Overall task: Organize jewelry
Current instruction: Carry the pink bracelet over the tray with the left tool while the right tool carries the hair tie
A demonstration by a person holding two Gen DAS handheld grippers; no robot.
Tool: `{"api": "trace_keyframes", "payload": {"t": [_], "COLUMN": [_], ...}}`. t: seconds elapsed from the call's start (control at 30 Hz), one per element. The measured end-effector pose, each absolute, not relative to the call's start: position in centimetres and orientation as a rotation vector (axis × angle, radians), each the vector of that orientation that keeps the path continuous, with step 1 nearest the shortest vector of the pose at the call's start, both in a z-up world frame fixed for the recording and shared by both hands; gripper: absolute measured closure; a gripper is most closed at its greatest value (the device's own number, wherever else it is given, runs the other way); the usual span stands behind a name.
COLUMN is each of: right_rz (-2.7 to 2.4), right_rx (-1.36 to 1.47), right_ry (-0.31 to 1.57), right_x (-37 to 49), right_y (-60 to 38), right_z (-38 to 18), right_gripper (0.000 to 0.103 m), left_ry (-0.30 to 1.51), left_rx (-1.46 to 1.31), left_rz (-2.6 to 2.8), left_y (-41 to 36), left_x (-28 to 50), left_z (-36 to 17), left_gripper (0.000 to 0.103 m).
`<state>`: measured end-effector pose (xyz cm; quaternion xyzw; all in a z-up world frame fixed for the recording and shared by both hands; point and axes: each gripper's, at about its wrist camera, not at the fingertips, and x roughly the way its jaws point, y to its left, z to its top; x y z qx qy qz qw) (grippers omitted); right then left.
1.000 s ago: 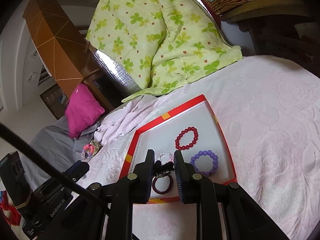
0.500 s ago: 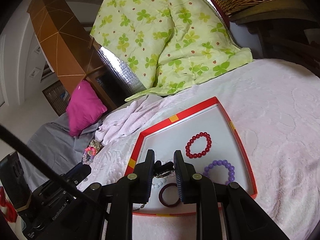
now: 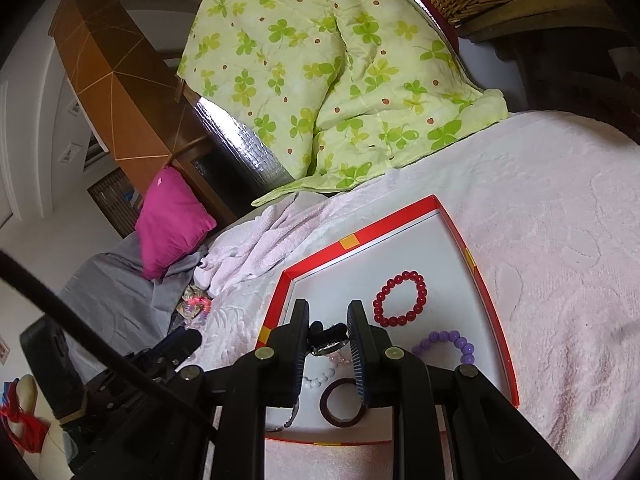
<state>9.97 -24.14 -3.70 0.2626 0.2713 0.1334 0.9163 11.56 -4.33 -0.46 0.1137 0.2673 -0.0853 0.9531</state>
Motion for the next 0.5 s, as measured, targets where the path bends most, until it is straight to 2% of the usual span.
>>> {"api": "trace_keyframes", "payload": {"t": [0.5], "right_rz": [0.283], "right_rx": [0.554], "right_ry": [0.568], "right_x": [10.2], "right_y": [-24.1], "right_z": [-3.8], "right_gripper": [0.08], "left_ry": [0.535], "left_rx": [0.265], "left_rz": [-0.154], "left_y": [-5.3], "left_x": [13.6], "left_z": [-0.4], "left_gripper": [0.088]}}
